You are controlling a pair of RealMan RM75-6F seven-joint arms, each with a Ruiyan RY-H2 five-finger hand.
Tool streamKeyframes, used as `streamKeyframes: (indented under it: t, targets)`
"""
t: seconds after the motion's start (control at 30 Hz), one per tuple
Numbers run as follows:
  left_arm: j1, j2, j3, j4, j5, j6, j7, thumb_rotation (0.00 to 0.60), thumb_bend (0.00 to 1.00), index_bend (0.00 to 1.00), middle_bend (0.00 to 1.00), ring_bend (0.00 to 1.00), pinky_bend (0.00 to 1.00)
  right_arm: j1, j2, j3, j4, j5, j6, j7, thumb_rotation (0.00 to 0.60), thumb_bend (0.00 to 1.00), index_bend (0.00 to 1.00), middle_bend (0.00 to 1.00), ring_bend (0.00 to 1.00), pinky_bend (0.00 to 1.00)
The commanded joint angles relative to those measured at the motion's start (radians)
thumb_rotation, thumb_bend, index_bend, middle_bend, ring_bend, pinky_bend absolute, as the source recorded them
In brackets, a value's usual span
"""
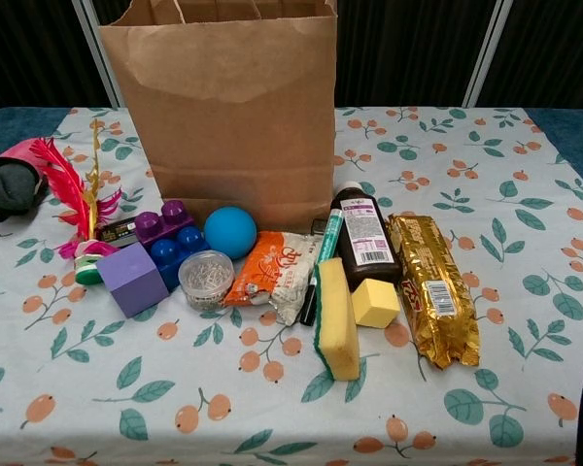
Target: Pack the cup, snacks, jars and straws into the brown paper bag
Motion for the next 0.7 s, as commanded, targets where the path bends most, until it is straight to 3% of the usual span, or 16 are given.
streamKeyframes:
  t: [0.03, 0.13, 0.27, 0.5, 0.7]
  targets:
    - [-0.001, 0.001, -0.002, -0.002, -0.001, -0.002, -0.004, 0.600, 0.11, 0.21, 0.26, 0.21, 0.28, 0.032, 0.085, 0.085, -0.031, 0.036, 0.032, -0.046, 0.600, 0.21, 0.51, 0.46, 0.30, 0.43]
    - [-0.002, 0.000, -0.003, -0.001, 0.000, -0.006, -0.012, 0.600, 0.11, 0.21, 0.26, 0.21, 0.28, 0.051, 0.144, 0.129, -0.006, 0.040, 0.044, -0.080, 0.600, 0.21, 0.51, 0.46, 0.30, 0.43]
    - [-0.004, -0.002, -0.005, 0.001, 0.001, -0.009, -0.029, 0.600, 0.11, 0.21, 0.26, 0.21, 0.28, 0.074, 0.214, 0.144, 0.076, 0.024, 0.042, -0.134, 0.600, 0.21, 0.52, 0.46, 0.31, 0.43]
    - [-0.004, 0.001, -0.011, -0.010, 0.000, -0.011, -0.071, 0.600, 0.11, 0.21, 0.26, 0.21, 0.28, 0.105, 0.287, 0.059, 0.175, 0.042, -0.015, -0.207, 0.600, 0.21, 0.52, 0.46, 0.31, 0.44]
    - [-0.007, 0.000, -0.014, -0.012, 0.009, -0.008, -0.075, 0.600, 0.11, 0.21, 0.26, 0.21, 0.28, 0.144, 0.311, -0.010, 0.194, 0.085, -0.071, -0.246, 0.600, 0.21, 0.52, 0.46, 0.31, 0.43]
